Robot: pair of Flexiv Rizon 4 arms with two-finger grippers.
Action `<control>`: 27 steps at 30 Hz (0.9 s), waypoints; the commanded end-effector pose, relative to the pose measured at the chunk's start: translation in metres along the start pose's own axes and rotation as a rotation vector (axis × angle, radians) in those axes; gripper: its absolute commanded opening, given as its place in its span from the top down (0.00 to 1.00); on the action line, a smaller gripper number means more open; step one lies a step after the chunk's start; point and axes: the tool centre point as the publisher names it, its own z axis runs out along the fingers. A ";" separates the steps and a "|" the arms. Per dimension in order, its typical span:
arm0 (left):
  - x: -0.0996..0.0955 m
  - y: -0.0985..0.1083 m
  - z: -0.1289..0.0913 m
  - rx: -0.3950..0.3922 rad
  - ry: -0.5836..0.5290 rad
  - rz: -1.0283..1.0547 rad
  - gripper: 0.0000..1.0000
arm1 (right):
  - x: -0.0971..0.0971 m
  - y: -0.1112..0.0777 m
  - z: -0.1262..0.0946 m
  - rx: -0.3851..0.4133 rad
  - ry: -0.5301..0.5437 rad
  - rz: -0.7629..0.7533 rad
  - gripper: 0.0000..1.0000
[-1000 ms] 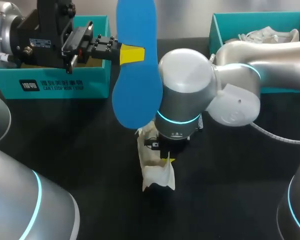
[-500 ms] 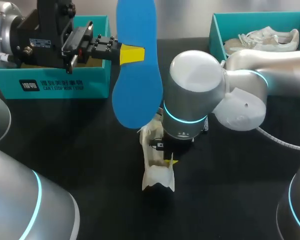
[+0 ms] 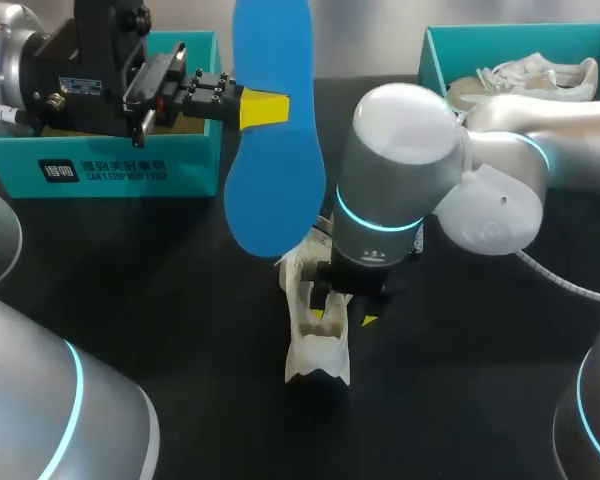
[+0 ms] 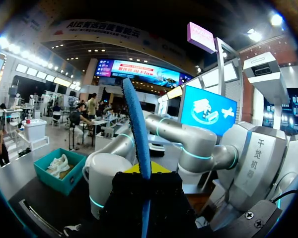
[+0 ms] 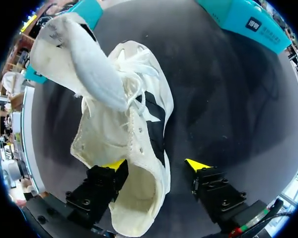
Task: Take the shoe out of the shoebox, open the shoe tongue, remove and reinsert the insole, then place the shoe into the shoebox
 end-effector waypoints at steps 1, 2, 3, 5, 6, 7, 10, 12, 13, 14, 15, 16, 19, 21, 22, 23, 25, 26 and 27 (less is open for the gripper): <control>-0.002 0.000 0.001 -0.003 0.002 0.001 1.00 | -0.019 -0.004 -0.033 -0.034 0.065 -0.005 0.00; -0.002 0.000 0.001 -0.003 0.002 0.001 1.00 | -0.021 -0.003 -0.038 -0.040 0.075 -0.007 0.00; -0.002 0.000 0.001 -0.003 0.002 0.001 1.00 | -0.022 -0.002 -0.044 -0.055 0.101 -0.019 0.00; -0.002 0.000 0.001 -0.003 0.002 0.001 1.00 | -0.027 0.000 -0.056 -0.071 0.125 -0.006 0.00; -0.002 0.000 0.001 -0.003 0.002 0.001 1.00 | -0.028 0.001 -0.063 -0.069 0.121 -0.002 0.00; -0.002 0.000 0.001 -0.003 0.002 0.001 1.00 | -0.028 0.001 -0.063 -0.069 0.121 -0.002 0.00; -0.002 0.000 0.001 -0.003 0.002 0.001 1.00 | -0.028 0.001 -0.063 -0.069 0.121 -0.002 0.00; -0.002 0.000 0.001 -0.003 0.002 0.001 1.00 | -0.028 0.001 -0.063 -0.069 0.121 -0.002 0.00; -0.002 0.000 0.001 -0.003 0.002 0.001 1.00 | -0.028 0.001 -0.063 -0.069 0.121 -0.002 0.00; -0.002 0.000 0.001 -0.003 0.002 0.001 1.00 | -0.028 0.001 -0.063 -0.069 0.121 -0.002 0.00; -0.002 0.000 0.001 -0.003 0.002 0.001 1.00 | -0.028 0.001 -0.063 -0.069 0.121 -0.002 0.00; -0.002 0.000 0.001 -0.003 0.002 0.001 1.00 | -0.028 0.001 -0.063 -0.069 0.121 -0.002 0.00; -0.002 0.000 0.001 -0.003 0.002 0.001 1.00 | -0.028 0.001 -0.063 -0.069 0.121 -0.002 0.00; -0.002 0.000 0.001 -0.003 0.002 0.001 1.00 | -0.026 0.006 -0.066 -0.086 0.181 -0.005 0.00; -0.002 0.000 0.001 -0.003 0.002 0.001 1.00 | -0.026 0.011 -0.071 -0.086 0.218 -0.004 0.00; -0.002 0.000 0.001 -0.003 0.002 0.001 1.00 | -0.028 0.015 -0.077 -0.092 0.228 0.007 0.00; -0.002 0.000 0.001 -0.003 0.002 0.001 1.00 | -0.037 0.020 -0.094 -0.121 0.302 0.024 0.00; -0.002 0.000 0.001 -0.003 0.002 0.001 1.00 | -0.042 0.022 -0.102 -0.135 0.332 0.027 0.00; -0.002 0.000 0.001 -0.003 0.002 0.001 1.00 | -0.045 0.024 -0.110 -0.154 0.390 0.030 0.00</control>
